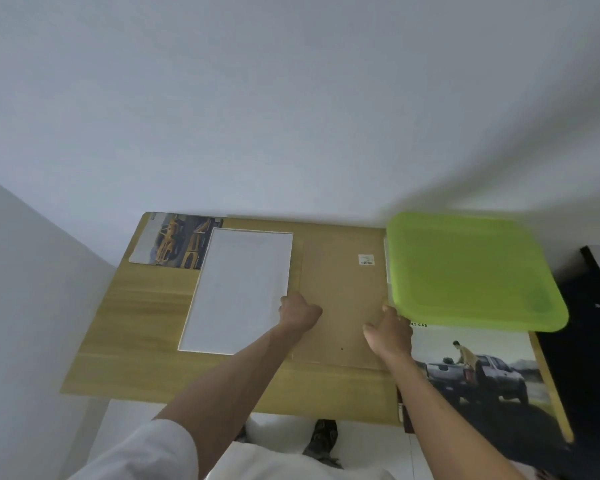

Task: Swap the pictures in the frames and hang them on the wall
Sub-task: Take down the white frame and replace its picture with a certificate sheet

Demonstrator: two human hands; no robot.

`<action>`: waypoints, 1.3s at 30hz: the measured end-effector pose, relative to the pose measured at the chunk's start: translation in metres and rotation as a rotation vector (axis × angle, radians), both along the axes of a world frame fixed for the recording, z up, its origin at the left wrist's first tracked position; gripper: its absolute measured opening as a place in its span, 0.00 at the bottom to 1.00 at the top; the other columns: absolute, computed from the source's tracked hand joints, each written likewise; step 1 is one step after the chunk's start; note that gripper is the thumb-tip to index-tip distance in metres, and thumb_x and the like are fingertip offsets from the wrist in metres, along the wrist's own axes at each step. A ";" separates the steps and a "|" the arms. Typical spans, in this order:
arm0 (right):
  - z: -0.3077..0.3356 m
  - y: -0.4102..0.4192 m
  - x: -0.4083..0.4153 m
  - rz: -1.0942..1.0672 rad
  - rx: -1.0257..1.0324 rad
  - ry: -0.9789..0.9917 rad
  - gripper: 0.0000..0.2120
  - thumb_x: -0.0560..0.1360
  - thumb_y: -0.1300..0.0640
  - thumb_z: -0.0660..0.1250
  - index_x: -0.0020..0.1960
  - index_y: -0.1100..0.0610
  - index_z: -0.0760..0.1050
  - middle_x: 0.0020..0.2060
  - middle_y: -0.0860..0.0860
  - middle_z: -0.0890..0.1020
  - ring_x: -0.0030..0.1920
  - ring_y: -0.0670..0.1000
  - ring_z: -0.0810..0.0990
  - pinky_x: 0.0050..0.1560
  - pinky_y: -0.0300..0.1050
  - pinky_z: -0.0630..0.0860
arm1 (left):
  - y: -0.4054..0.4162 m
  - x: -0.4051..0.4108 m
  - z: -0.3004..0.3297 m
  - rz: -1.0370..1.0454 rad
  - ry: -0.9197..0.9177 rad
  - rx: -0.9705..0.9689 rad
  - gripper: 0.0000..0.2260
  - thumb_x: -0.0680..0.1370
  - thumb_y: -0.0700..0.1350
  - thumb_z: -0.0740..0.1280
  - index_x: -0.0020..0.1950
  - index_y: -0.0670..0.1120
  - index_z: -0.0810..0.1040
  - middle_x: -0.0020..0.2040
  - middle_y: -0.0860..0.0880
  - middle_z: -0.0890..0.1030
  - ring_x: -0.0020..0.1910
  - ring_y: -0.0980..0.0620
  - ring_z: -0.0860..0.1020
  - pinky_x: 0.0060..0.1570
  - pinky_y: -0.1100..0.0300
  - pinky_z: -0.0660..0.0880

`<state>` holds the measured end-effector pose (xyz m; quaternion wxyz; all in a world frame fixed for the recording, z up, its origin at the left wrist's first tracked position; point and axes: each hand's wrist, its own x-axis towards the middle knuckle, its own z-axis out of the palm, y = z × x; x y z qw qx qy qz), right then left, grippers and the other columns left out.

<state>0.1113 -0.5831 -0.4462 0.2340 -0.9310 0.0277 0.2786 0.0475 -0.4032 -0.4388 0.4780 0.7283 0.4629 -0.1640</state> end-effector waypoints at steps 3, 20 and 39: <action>-0.003 -0.003 0.005 -0.080 0.081 0.063 0.35 0.73 0.50 0.67 0.77 0.53 0.59 0.72 0.60 0.65 0.71 0.63 0.63 0.65 0.52 0.67 | 0.005 0.002 -0.006 0.086 0.005 -0.008 0.22 0.66 0.45 0.71 0.58 0.39 0.76 0.58 0.44 0.75 0.54 0.42 0.76 0.51 0.46 0.79; 0.016 0.063 -0.010 0.075 0.493 0.083 0.38 0.67 0.62 0.79 0.74 0.56 0.68 0.66 0.54 0.76 0.65 0.52 0.75 0.54 0.40 0.72 | 0.114 -0.063 0.045 0.018 -0.198 0.080 0.32 0.67 0.33 0.71 0.70 0.50 0.73 0.47 0.47 0.83 0.46 0.48 0.81 0.42 0.59 0.75; -0.003 0.157 -0.085 0.211 0.313 -0.092 0.32 0.68 0.63 0.77 0.70 0.58 0.71 0.42 0.42 0.72 0.59 0.55 0.75 0.54 0.41 0.68 | 0.212 -0.147 0.017 -0.162 -0.172 0.199 0.35 0.69 0.31 0.69 0.75 0.47 0.67 0.37 0.47 0.81 0.38 0.50 0.79 0.43 0.59 0.76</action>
